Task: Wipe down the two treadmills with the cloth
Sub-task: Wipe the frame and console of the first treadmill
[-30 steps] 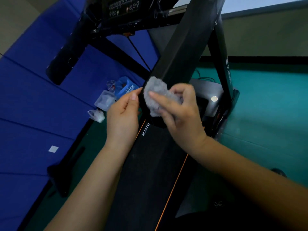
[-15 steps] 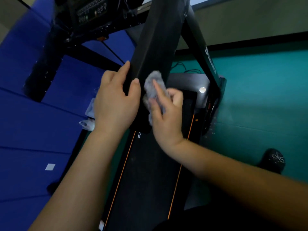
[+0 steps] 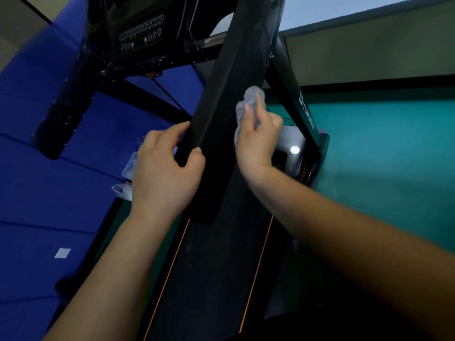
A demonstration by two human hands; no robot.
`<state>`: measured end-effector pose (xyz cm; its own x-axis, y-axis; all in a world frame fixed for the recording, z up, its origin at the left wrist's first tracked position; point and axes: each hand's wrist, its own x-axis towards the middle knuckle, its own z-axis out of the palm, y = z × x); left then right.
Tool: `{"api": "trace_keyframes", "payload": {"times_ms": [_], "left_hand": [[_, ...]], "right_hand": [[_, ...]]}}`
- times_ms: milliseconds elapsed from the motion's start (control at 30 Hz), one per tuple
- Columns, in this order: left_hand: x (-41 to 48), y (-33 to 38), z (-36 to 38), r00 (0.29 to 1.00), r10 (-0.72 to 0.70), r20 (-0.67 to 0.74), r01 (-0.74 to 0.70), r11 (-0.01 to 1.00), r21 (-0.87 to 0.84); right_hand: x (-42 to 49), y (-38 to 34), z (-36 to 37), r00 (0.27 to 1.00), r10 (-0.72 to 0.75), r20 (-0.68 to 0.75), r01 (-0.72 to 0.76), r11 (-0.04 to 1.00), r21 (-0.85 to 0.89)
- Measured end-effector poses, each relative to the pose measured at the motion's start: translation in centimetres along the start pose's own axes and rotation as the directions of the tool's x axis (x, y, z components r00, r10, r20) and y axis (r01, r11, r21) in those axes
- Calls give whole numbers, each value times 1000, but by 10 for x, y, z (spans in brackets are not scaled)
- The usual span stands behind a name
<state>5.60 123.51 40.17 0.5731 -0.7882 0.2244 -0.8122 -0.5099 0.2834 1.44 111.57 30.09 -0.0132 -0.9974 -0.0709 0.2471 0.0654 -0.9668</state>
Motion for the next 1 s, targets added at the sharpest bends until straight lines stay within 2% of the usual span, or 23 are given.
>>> {"api": "trace_keyframes", "payload": {"times_ms": [133, 267, 367, 533, 667, 733, 867, 1000], "left_hand": [[30, 15, 1, 1000, -28, 9, 27, 999, 23], [46, 30, 13, 997, -82, 13, 82, 997, 18], [45, 33, 17, 996, -84, -6, 84, 996, 29], [46, 35, 17, 997, -82, -10, 82, 996, 21], [47, 38, 17, 993, -122, -2, 122, 992, 33], [47, 41, 15, 991, -132, 10, 132, 991, 30], [48, 44, 15, 991, -137, 2, 137, 990, 41], [48, 44, 14, 989, -146, -13, 147, 988, 45]], "right_hand": [[31, 6, 4, 990, 137, 25, -138, 989, 57], [-14, 8, -7, 972, 198, 123, -202, 979, 23], [18, -1, -2, 961, 251, 117, -250, 968, -24], [79, -16, -3, 981, 126, 148, -100, 981, -169], [58, -12, -15, 968, 75, 239, -27, 980, -196], [72, -18, -14, 981, 38, 191, 10, 970, -244], [140, -37, 3, 988, 45, 147, -6, 965, -261], [113, -25, -3, 981, 23, 194, 30, 964, -265]]}}
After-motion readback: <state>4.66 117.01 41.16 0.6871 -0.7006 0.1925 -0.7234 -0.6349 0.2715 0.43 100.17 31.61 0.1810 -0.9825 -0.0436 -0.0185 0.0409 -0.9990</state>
